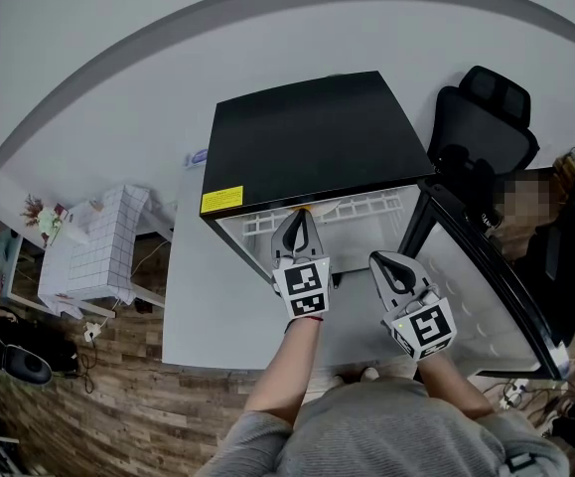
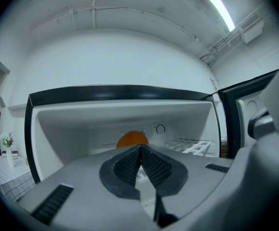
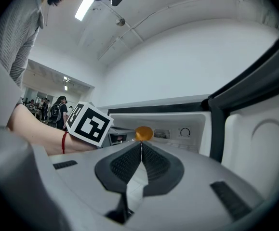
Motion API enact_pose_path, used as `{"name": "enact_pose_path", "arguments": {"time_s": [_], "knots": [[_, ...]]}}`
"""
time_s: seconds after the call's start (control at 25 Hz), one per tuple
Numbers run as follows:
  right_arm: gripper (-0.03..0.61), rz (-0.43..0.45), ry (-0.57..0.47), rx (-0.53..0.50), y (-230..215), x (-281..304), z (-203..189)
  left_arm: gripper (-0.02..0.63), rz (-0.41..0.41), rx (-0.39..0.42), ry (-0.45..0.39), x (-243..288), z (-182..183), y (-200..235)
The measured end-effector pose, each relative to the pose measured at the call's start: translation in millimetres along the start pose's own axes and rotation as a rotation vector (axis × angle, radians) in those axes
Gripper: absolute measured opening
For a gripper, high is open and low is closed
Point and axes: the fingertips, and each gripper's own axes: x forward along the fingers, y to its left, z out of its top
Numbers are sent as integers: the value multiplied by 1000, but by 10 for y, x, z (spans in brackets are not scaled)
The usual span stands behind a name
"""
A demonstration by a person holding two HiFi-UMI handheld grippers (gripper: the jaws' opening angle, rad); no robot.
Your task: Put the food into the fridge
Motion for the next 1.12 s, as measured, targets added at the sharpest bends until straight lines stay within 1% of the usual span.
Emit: {"name": "enact_pose_path", "arguments": {"time_s": [0.16,0.36,0.72,1.0,1.12], "knots": [[12,2,-1,-1,9,-11,6,11,-2,13,-14,-69,13,-13],[12,12,-4,-2,53,-7,15,11,-20,-10,-31,-224,44,-33],[12,25,-14,-1,129,-39,53,11,-123,-51,-74,-725,136,-248],[12,29,-20,14,184,-78,66,11,-174,-91,-97,-1028,134,-391],[12,37,-16,14,227,-103,53,11,-191,-88,-106,-1156,140,-459]]}}
